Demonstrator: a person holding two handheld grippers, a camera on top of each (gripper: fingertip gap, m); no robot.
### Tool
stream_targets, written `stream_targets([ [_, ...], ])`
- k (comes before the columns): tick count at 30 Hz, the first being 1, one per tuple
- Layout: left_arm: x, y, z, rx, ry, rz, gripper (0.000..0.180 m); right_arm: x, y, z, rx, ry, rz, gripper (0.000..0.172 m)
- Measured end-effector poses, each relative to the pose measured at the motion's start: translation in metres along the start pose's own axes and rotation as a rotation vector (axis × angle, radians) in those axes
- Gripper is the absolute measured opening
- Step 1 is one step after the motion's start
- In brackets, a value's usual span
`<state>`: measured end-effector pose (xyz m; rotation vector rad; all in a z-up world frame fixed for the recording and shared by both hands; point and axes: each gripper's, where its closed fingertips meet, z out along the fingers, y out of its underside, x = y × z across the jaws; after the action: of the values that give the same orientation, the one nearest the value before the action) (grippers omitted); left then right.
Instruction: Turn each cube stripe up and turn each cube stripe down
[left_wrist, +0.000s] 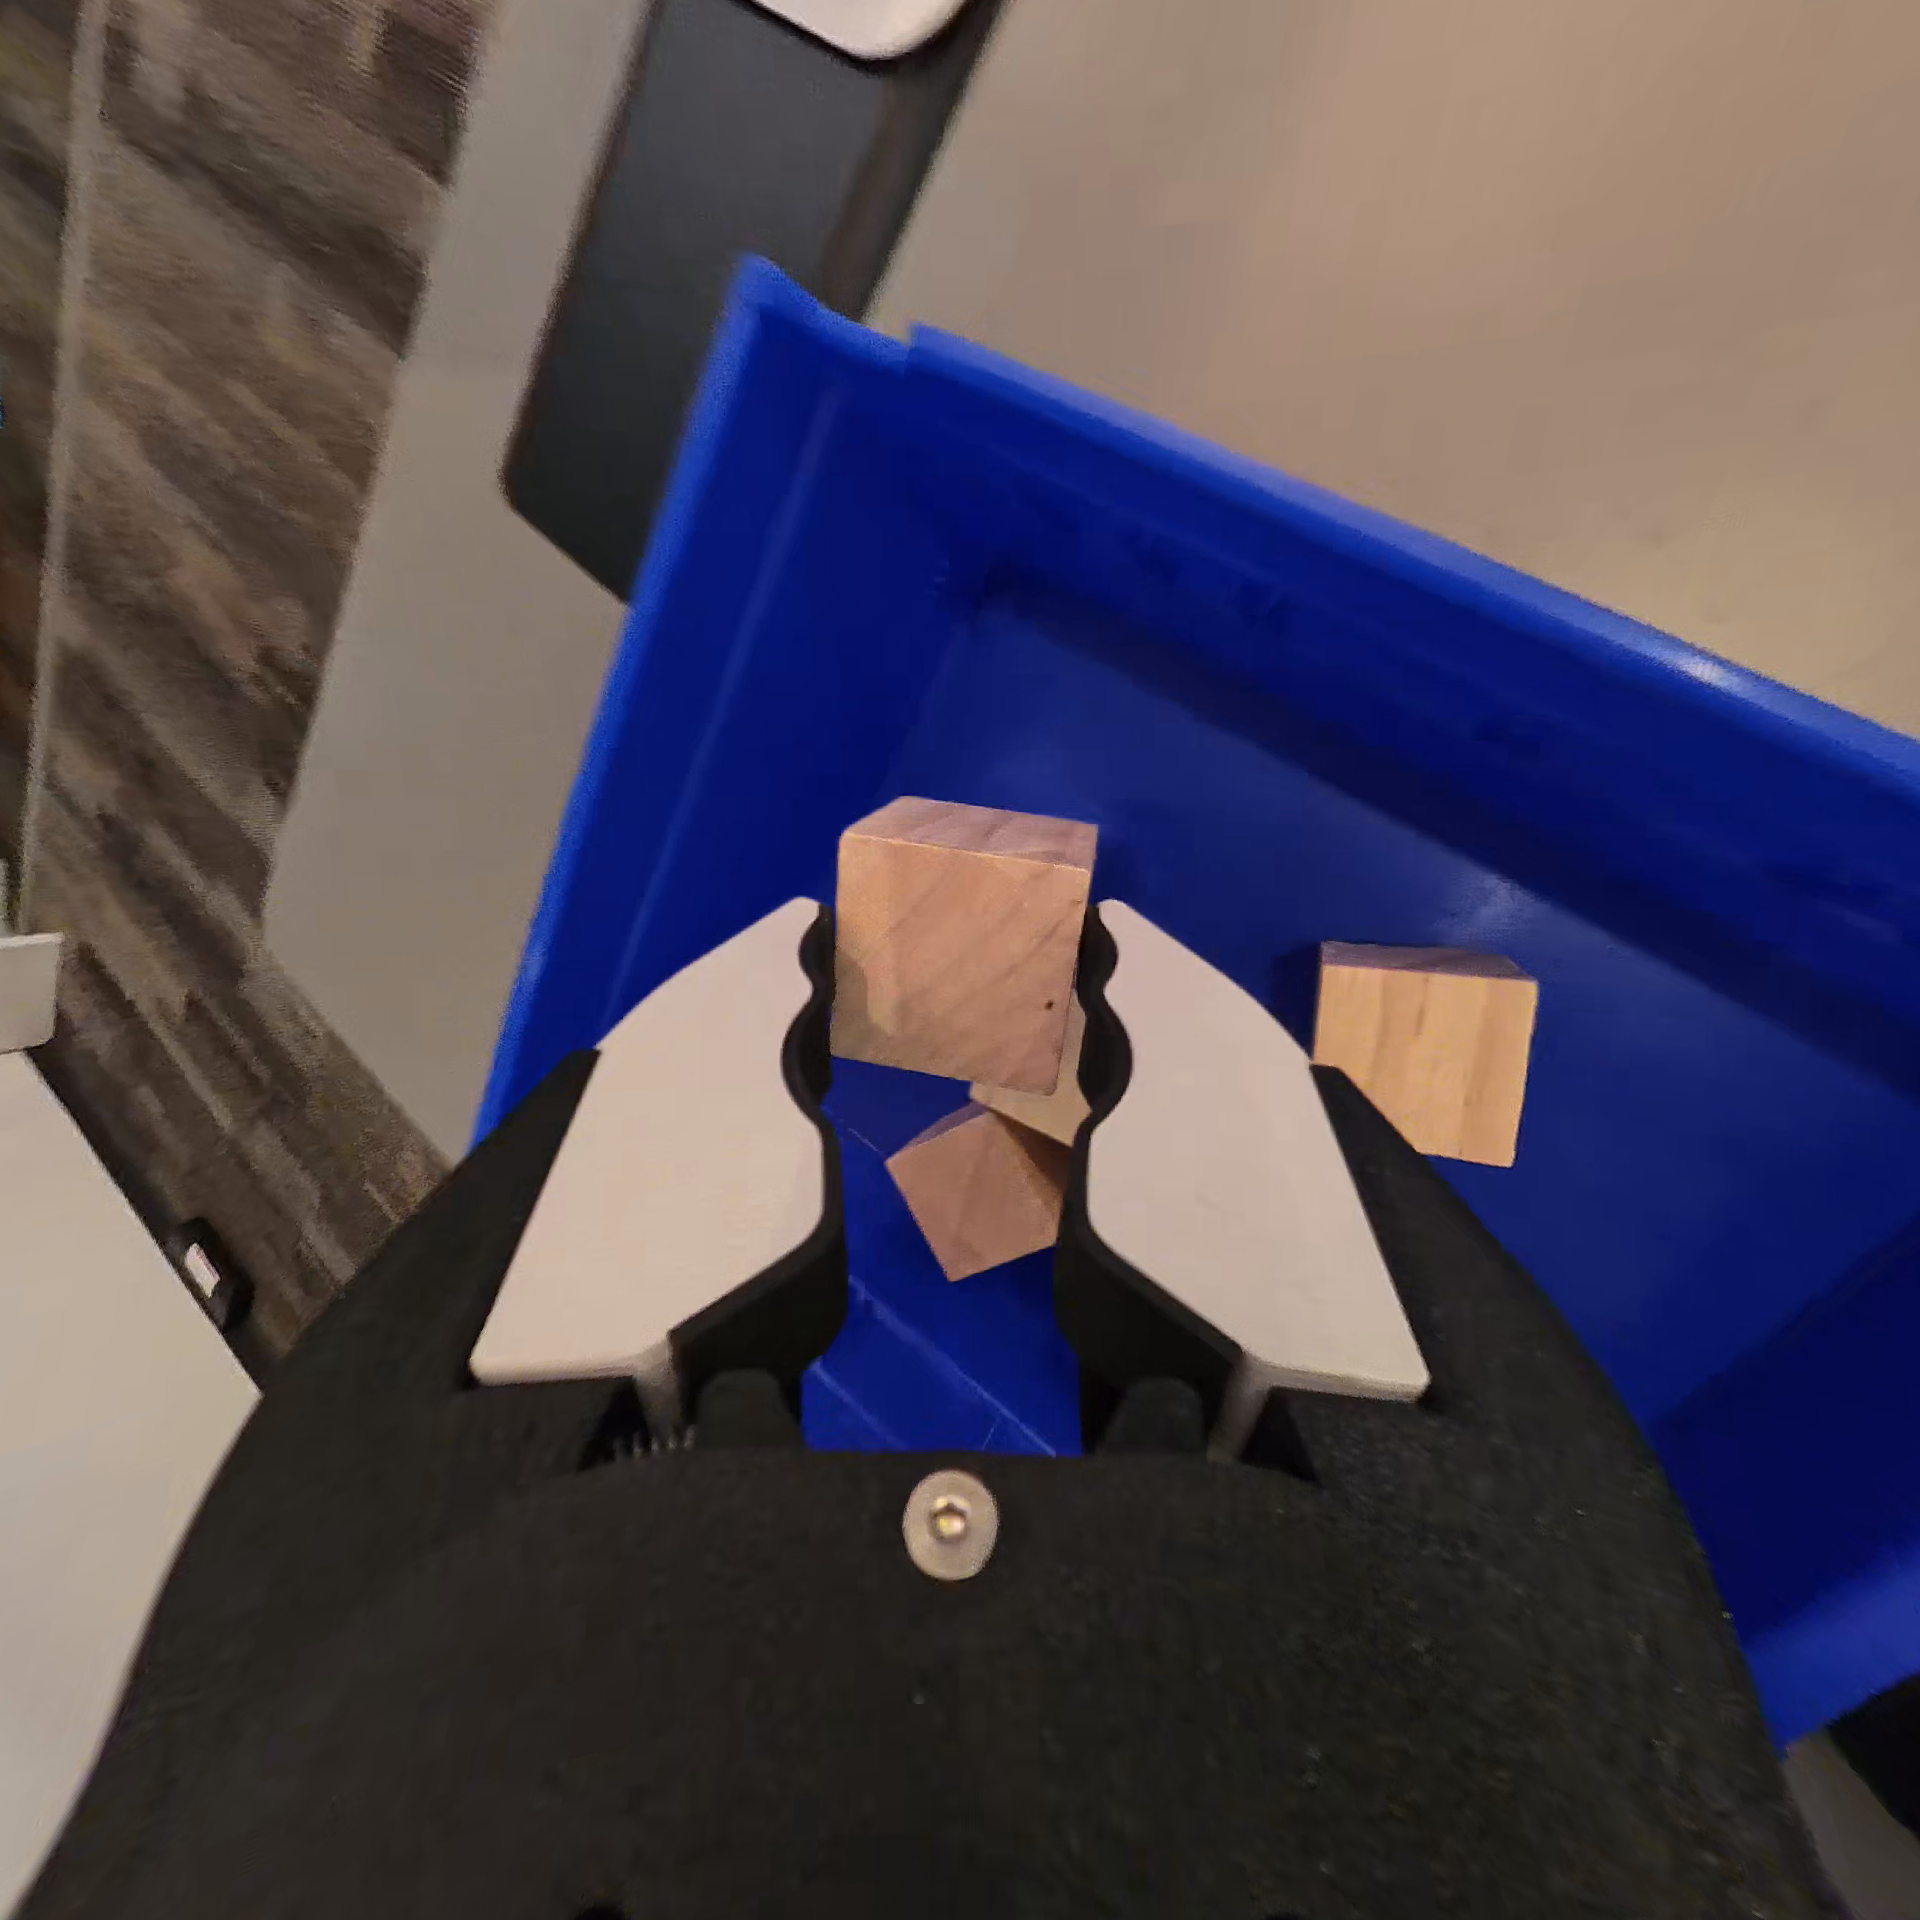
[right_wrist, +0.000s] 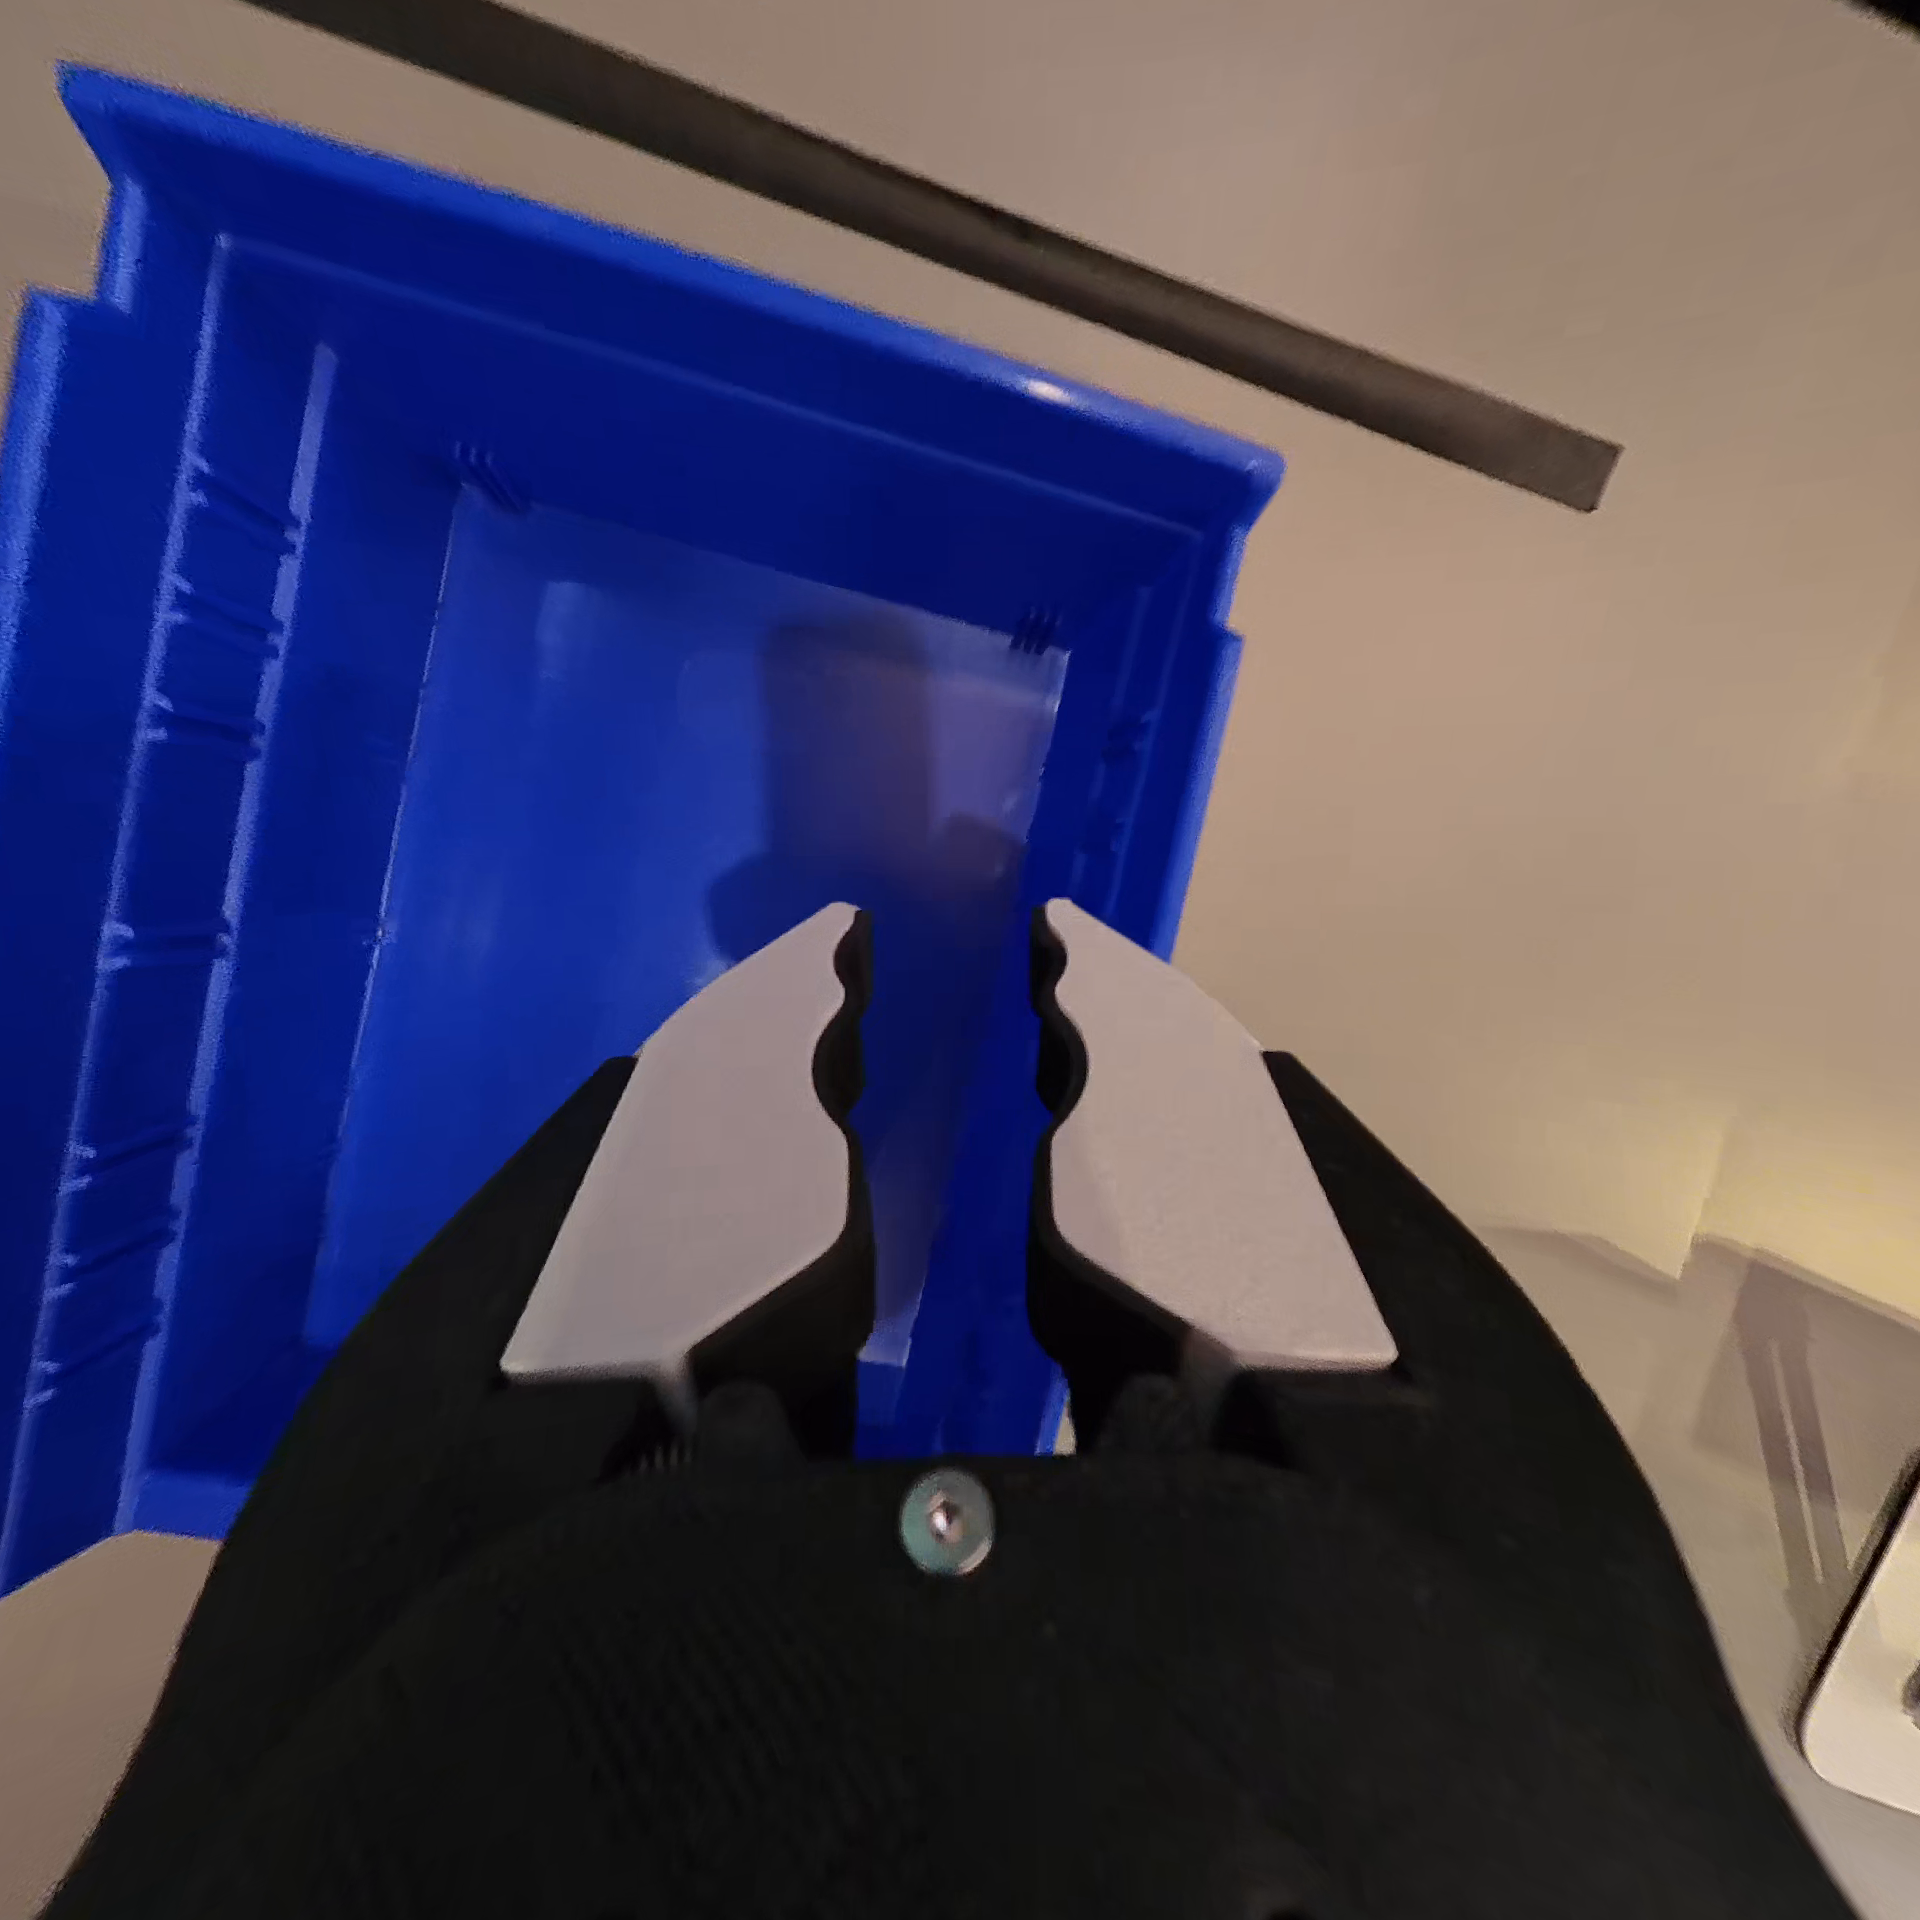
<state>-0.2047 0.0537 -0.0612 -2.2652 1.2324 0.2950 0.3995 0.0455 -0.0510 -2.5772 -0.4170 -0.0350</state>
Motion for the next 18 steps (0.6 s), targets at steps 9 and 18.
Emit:
stream_targets([
  [9, 0.001, -0.068, -0.077, 0.412, 0.059, -0.221, 0.045, -0.061, -0.096, -0.068, 0.550, 0.031, -0.208, 0.030],
  [18, 0.087, -0.165, -0.131, 0.772, 0.546, -0.318, 0.045, -0.282, -0.115, -0.118, 1.097, -0.321, -0.754, 0.066],
])
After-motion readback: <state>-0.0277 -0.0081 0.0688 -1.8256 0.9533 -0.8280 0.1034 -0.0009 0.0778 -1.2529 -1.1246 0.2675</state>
